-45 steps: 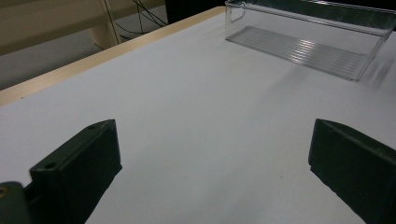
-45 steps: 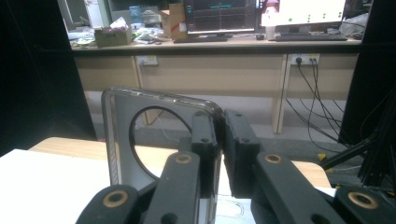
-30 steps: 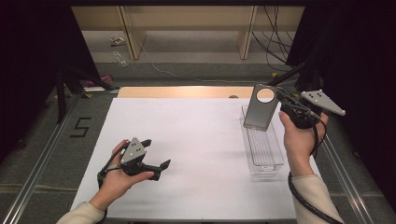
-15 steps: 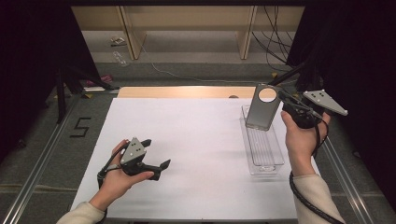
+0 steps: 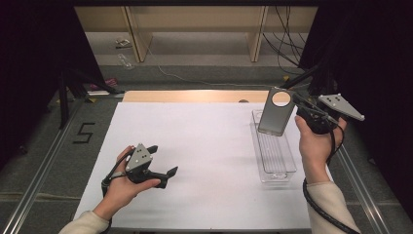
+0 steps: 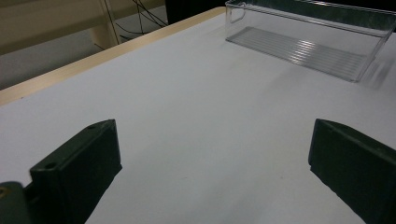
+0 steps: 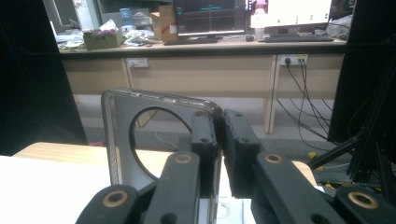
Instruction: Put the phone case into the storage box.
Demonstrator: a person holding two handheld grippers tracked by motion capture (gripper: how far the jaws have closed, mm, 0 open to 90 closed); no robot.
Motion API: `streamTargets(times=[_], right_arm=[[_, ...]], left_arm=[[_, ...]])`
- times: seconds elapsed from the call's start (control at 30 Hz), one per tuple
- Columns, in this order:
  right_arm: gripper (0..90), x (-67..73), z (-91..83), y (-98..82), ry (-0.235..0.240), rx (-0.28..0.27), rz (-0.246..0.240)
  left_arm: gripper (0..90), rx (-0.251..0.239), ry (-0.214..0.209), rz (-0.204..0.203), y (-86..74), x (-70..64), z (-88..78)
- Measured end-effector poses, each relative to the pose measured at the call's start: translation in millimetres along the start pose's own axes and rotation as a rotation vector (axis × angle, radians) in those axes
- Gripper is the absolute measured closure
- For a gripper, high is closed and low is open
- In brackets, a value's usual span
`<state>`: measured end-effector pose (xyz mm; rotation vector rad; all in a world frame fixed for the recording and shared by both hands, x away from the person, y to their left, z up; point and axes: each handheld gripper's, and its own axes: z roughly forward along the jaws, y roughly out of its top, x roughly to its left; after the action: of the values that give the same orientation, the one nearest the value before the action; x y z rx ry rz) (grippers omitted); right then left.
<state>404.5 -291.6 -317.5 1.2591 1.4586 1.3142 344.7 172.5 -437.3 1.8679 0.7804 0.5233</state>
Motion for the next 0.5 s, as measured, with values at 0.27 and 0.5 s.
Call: streamTargets(times=[0.27,0.5], right_arm=[[83.7,-1.1,0.9,-0.9,-0.004,0.003,-0.009],[83.7,-2.0,1.9,-1.7,-0.006,0.004,-0.009]], left_arm=[[1.7,0.0,0.0,0.001,0.0,0.2,0.0],[1.7,0.0,0.0,0.001,-0.1,0.2,0.2]])
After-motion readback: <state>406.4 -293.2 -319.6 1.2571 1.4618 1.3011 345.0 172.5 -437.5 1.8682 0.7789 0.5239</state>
